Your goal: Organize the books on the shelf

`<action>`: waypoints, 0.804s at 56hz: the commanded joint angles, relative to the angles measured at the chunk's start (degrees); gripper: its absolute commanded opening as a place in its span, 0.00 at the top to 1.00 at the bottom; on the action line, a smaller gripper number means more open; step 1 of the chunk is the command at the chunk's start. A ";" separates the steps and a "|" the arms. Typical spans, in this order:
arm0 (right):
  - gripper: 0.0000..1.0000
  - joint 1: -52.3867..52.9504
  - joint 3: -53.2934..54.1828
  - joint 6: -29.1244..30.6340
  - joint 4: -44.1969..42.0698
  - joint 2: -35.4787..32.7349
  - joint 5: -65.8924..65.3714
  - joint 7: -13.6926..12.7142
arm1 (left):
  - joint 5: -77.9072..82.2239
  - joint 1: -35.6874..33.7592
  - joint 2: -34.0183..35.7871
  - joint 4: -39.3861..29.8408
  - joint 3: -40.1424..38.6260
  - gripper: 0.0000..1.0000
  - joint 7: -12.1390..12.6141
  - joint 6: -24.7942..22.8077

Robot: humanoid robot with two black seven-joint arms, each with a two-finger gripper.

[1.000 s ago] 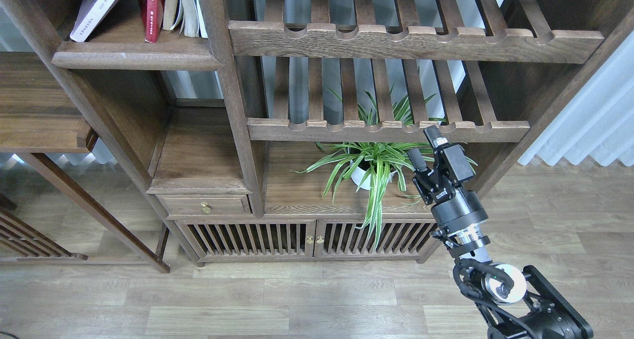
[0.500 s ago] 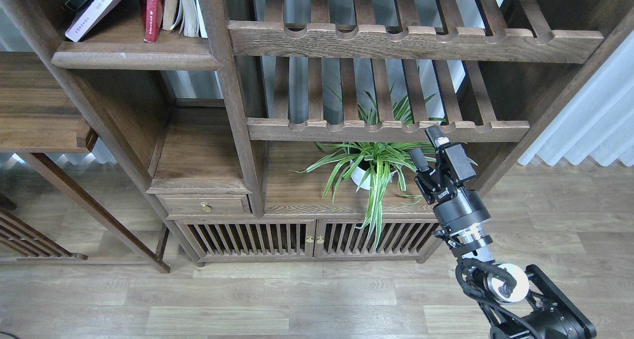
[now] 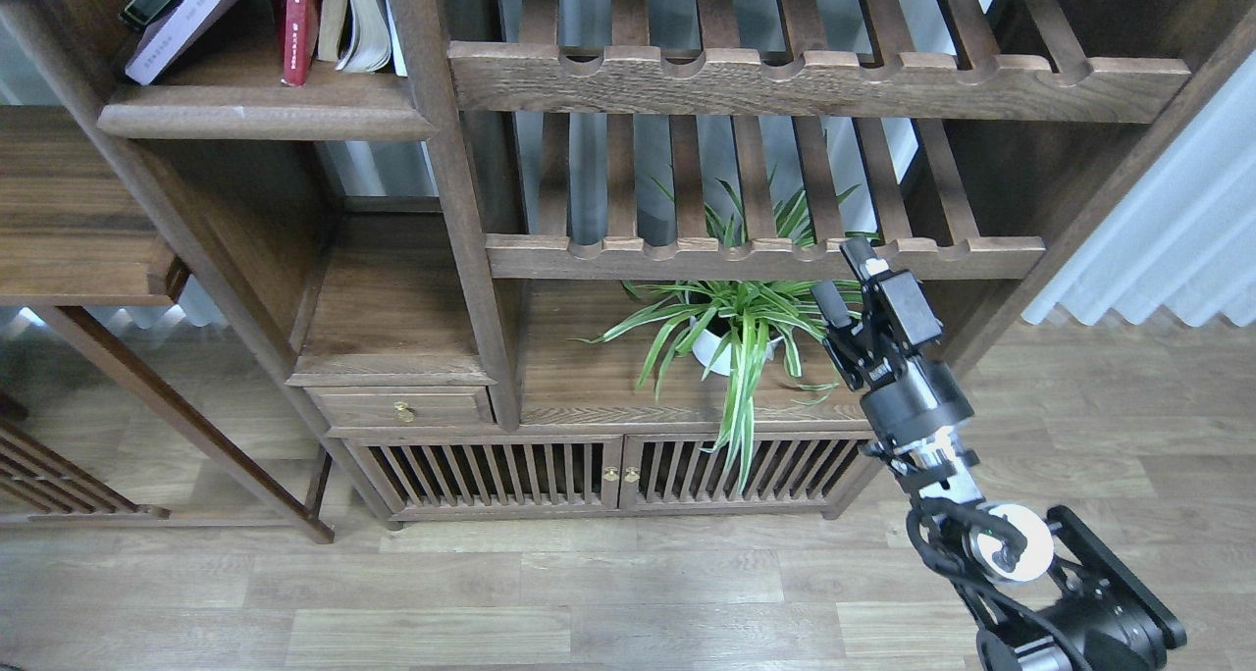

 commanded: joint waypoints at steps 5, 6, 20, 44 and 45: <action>0.01 1.19 -0.66 0.00 0.01 0.76 -0.18 -0.01 | -0.75 1.17 4.60 -5.24 -0.37 0.01 -0.22 0.00; 0.01 1.45 -1.01 0.00 0.01 0.93 -0.18 -0.01 | -1.01 1.17 5.04 -6.20 -0.37 0.01 -0.22 0.00; 0.01 3.47 -1.36 0.00 0.01 1.11 -0.18 -0.01 | -6.98 5.21 11.72 -15.25 -0.63 0.01 -1.01 0.00; 0.01 5.23 -1.37 0.00 -0.08 2.16 -0.26 -0.01 | -18.94 21.19 6.38 -17.54 -5.01 0.01 -11.29 -6.94; 0.01 5.41 -1.45 0.00 -0.08 2.16 -0.26 -0.01 | -18.86 22.78 5.23 -17.54 -6.15 0.01 -11.47 -6.94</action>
